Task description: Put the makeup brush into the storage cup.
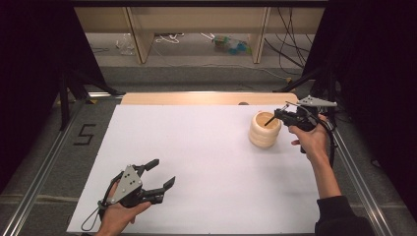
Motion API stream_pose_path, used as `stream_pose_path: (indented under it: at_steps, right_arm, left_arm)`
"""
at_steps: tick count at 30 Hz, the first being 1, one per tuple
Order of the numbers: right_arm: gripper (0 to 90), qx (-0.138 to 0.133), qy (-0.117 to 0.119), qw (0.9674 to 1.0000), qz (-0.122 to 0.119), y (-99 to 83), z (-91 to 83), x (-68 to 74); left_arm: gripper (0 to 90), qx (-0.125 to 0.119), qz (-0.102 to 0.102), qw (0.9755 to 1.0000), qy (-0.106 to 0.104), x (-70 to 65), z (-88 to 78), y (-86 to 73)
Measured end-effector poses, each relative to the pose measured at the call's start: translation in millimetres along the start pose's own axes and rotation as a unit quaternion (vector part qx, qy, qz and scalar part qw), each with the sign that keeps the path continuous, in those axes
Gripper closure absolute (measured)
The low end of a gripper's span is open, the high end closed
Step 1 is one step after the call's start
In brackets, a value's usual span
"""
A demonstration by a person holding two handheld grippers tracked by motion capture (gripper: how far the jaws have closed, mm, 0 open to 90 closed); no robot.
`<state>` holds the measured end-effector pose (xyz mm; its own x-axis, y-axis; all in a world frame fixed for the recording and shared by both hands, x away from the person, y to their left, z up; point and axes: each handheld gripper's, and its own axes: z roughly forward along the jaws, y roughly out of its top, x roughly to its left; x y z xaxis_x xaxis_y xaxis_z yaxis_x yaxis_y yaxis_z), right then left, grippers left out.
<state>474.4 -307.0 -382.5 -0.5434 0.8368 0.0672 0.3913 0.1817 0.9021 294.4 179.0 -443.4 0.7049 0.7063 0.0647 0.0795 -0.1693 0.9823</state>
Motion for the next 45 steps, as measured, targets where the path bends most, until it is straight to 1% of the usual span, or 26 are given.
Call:
stream_pose_path:
  at_steps: [1, 2, 3, 4, 5, 7, 9, 11, 13, 14, 15, 18, 20, 21, 22, 24, 28, 31, 37, 38, 39, 41, 42, 43, 44, 45]
  right_arm:
    - [83.6, 0.007, 0.000, 1.0000, 0.004, 0.1, -0.4, 0.3]
    - [83.7, 0.004, -0.001, 1.0000, 0.000, -0.6, 0.8, 0.0]
    - [83.7, 0.011, 0.003, 0.9999, 0.006, -0.6, 0.5, 0.7]
    - [83.7, 0.014, -0.005, 0.9999, -0.002, -1.3, 1.1, 0.5]
    - [83.7, 0.013, 0.000, 0.9999, 0.003, -1.5, 1.9, 0.9]
    - [83.6, 0.013, -0.001, 0.9999, 0.000, -2.5, 4.0, 1.3]
    - [83.6, 0.025, -0.006, 0.9997, -0.003, -2.6, 3.9, 2.1]
    - [83.7, 0.020, 0.002, 0.9998, 0.000, -3.2, 5.4, 2.1]
    - [83.7, 0.025, 0.003, 0.9997, 0.001, -3.3, 5.6, 2.3]
    - [83.6, 0.021, 0.002, 0.9998, -0.002, -3.7, 6.5, 1.9]
    - [83.6, 0.028, -0.005, 0.9996, -0.004, -3.5, 5.9, 2.0]
    - [83.7, 0.031, -0.003, 0.9995, -0.001, -4.0, 6.4, 2.2]
    - [83.6, 0.025, 0.002, 0.9997, -0.001, -4.8, 7.6, 2.1]
    - [83.7, 0.025, 0.001, 0.9997, 0.001, -5.0, 8.0, 2.3]
    - [83.7, 0.032, 0.000, 0.9995, 0.000, -4.9, 7.0, 2.2]
    - [83.6, 0.028, 0.000, 0.9996, -0.001, -5.7, 8.8, 2.4]
    - [83.6, 0.036, 0.004, 0.9993, 0.000, -6.6, 8.9, 2.1]
    - [83.7, 0.035, 0.005, 0.9994, 0.000, -7.5, 9.8, 1.8]
    - [83.5, 0.044, -0.002, 0.9990, -0.002, -8.6, 9.6, 1.4]
    - [83.4, 0.050, 0.001, 0.9988, 0.005, -8.8, 9.8, 2.2]
    - [82.7, 0.044, 0.005, 0.9990, 0.006, -9.4, 10.4, 1.8]
    - [71.2, 0.039, 0.001, 0.9992, 0.004, -9.0, 10.8, 1.7]
    - [64.3, 0.040, -0.014, 0.9991, 0.008, -7.8, 9.6, 2.4]
    - [60.8, 0.038, -0.021, 0.9990, 0.013, -6.5, 8.3, 2.7]
    - [58.4, 0.030, -0.020, 0.9993, 0.010, -5.8, 8.0, 1.8]
    - [55.6, 0.027, -0.022, 0.9993, 0.015, -5.0, 7.3, 2.0]
  left_arm:
    - [24.6, -0.001, -0.001, 1.0000, -0.001, -0.1, 0.3, -0.2]
    - [24.6, 0.000, -0.001, 1.0000, -0.001, -0.2, 0.0, 0.0]
    - [24.6, 0.004, 0.000, 1.0000, 0.001, -0.2, -0.7, 0.4]
    - [24.6, 0.003, 0.000, 1.0000, 0.000, -0.1, -0.5, 0.3]
    - [24.6, -0.002, -0.001, 1.0000, -0.001, 0.0, 0.3, -0.1]
    - [24.6, 0.004, 0.000, 1.0000, 0.001, -0.1, -0.6, 0.3]
    - [24.6, -0.002, -0.002, 1.0000, -0.002, -0.2, 0.5, -0.2]
    - [24.6, 0.002, -0.002, 1.0000, 0.000, -0.5, -0.1, -0.1]
    - [24.6, -0.002, -0.002, 1.0000, -0.002, -0.2, 0.5, -0.1]
    - [24.6, -0.002, -0.002, 1.0000, -0.002, -0.2, 0.4, -0.2]
    - [24.6, -0.002, -0.002, 1.0000, -0.002, -0.2, 0.4, -0.2]
    - [24.6, -0.002, -0.002, 1.0000, -0.002, -0.1, 0.5, -0.2]
    - [24.6, 0.004, -0.001, 1.0000, 0.000, -0.5, -0.4, 0.0]
    - [24.6, -0.002, -0.002, 1.0000, -0.002, -0.3, 0.5, -0.2]
    - [24.6, -0.002, -0.002, 1.0000, -0.002, -0.2, 0.6, -0.2]
    - [24.6, 0.002, 0.000, 1.0000, 0.000, -0.3, -0.6, 0.1]
    - [24.6, 0.001, 0.000, 1.0000, 0.000, -0.2, -0.4, 0.2]
    - [24.6, 0.001, 0.000, 1.0000, -0.001, -0.4, -0.5, 0.2]
    - [24.6, 0.001, 0.000, 1.0000, -0.001, -0.5, -0.5, 0.3]
    - [24.6, 0.001, 0.001, 1.0000, -0.001, -0.4, -0.6, 0.3]
    - [24.6, 0.002, 0.001, 1.0000, -0.001, -0.5, -0.7, 0.3]
    - [24.6, 0.001, 0.000, 1.0000, -0.001, -0.6, -0.7, 0.5]
    - [24.6, 0.001, 0.001, 1.0000, -0.001, -0.5, -0.7, 0.5]
    - [24.6, 0.001, 0.001, 1.0000, -0.001, -0.6, -0.7, 0.5]
    - [24.6, 0.001, 0.001, 1.0000, -0.001, -0.5, -0.7, 0.4]
    - [24.6, 0.002, 0.002, 1.0000, -0.002, -0.5, -0.7, 0.5]
